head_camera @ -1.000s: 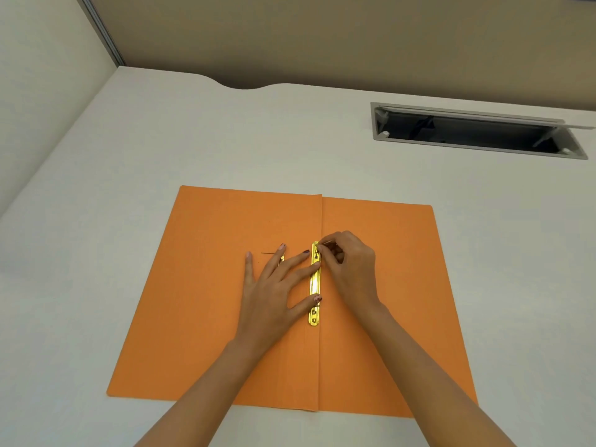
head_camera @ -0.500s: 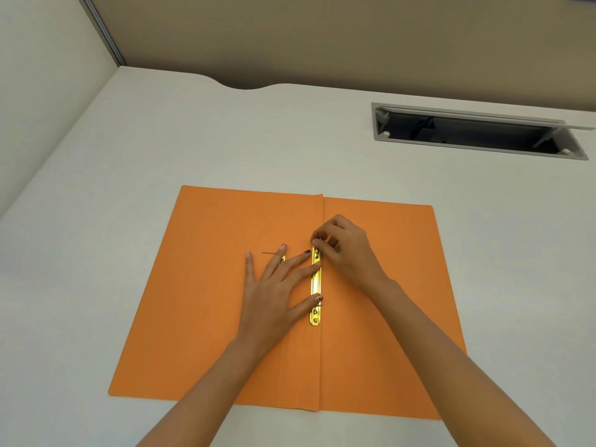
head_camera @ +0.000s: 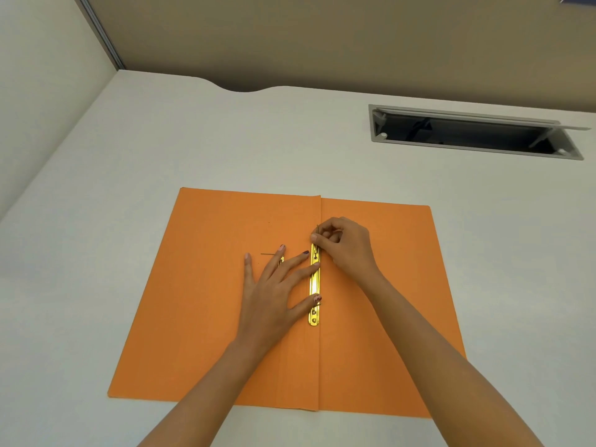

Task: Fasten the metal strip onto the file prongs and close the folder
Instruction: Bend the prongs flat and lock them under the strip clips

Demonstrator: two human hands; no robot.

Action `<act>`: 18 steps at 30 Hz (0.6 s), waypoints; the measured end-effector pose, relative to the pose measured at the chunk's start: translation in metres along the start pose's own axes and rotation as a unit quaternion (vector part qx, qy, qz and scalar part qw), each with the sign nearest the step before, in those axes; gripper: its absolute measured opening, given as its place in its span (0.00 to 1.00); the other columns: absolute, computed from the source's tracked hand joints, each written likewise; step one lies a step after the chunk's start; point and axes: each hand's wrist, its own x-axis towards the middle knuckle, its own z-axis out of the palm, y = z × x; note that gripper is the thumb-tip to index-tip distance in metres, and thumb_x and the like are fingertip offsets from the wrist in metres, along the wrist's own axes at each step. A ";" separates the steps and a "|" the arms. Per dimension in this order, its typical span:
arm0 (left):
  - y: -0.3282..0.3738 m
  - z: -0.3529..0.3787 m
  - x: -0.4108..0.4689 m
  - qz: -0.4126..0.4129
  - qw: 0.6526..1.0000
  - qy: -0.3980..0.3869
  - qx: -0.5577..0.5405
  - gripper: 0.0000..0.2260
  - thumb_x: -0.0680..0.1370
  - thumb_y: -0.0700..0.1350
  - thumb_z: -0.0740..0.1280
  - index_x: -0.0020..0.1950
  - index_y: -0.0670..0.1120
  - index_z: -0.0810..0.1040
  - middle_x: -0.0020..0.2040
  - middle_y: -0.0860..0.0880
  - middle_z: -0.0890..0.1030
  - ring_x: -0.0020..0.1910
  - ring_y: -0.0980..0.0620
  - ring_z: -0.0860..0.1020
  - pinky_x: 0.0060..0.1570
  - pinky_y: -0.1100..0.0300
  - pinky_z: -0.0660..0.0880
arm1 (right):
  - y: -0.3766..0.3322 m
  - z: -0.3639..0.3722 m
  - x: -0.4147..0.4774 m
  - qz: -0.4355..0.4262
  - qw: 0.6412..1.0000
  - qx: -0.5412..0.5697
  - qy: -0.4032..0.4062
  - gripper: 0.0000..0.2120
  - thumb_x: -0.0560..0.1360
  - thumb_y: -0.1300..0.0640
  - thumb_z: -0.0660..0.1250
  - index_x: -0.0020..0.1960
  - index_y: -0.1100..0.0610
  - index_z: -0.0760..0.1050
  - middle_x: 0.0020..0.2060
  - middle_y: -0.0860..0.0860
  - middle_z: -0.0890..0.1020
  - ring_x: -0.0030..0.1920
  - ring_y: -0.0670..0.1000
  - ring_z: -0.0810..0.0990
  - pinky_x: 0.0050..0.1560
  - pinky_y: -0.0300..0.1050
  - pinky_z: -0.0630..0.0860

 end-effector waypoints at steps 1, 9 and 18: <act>0.000 0.000 0.000 0.000 1.000 0.000 0.000 0.23 0.75 0.67 0.55 0.70 0.66 0.65 0.72 0.66 0.65 0.77 0.59 0.50 0.73 0.35 0.40 | 0.000 0.001 -0.001 0.013 1.000 0.013 0.013 0.04 0.70 0.60 0.75 0.43 0.59 0.82 0.38 0.53 0.81 0.31 0.45 0.74 0.37 0.36 0.72; -0.001 0.000 0.000 0.000 1.000 0.000 0.002 0.23 0.75 0.68 0.55 0.69 0.66 0.66 0.72 0.66 0.65 0.77 0.58 0.51 0.72 0.34 0.41 | 0.000 0.010 -0.013 -0.005 0.995 0.023 0.101 0.07 0.71 0.61 0.73 0.49 0.58 0.80 0.32 0.50 0.80 0.29 0.41 0.76 0.36 0.25 0.70; -0.002 0.002 0.000 0.003 1.000 0.004 0.000 0.24 0.75 0.68 0.55 0.70 0.66 0.65 0.72 0.66 0.66 0.77 0.58 0.52 0.72 0.33 0.43 | 0.007 0.008 -0.037 -0.160 0.970 -0.147 0.111 0.09 0.75 0.66 0.68 0.54 0.61 0.82 0.40 0.56 0.78 0.34 0.48 0.75 0.39 0.34 0.70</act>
